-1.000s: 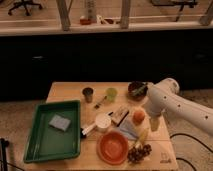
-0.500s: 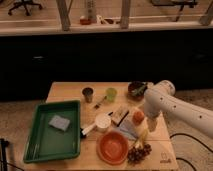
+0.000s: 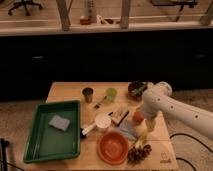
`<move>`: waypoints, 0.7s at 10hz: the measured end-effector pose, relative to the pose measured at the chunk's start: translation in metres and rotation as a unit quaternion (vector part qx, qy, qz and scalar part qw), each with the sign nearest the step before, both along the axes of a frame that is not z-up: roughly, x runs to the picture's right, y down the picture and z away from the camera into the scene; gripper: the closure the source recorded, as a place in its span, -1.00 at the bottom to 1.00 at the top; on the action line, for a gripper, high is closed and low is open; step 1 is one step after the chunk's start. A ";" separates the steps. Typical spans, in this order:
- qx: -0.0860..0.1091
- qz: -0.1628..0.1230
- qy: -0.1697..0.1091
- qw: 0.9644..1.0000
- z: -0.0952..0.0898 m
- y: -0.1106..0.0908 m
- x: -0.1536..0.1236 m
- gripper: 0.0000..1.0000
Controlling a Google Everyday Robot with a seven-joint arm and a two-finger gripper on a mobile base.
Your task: Place apple in metal cup
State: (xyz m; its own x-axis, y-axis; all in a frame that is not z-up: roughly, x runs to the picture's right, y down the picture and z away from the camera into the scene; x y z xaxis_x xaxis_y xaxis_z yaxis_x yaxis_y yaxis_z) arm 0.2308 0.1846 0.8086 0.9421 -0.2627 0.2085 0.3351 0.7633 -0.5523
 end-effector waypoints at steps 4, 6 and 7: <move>0.000 -0.008 -0.021 1.000 0.003 -0.001 -0.001 -0.60; -0.007 -0.022 -0.045 0.999 0.005 -0.004 -0.005 -0.60; -0.009 -0.026 -0.053 0.998 0.007 -0.003 -0.006 -0.60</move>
State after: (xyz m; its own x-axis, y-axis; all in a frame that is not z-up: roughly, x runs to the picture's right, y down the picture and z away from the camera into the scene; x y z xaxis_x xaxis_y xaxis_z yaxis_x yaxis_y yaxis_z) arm 0.2251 0.1812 0.8153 0.8996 -0.3053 0.3122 0.4312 0.7336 -0.5252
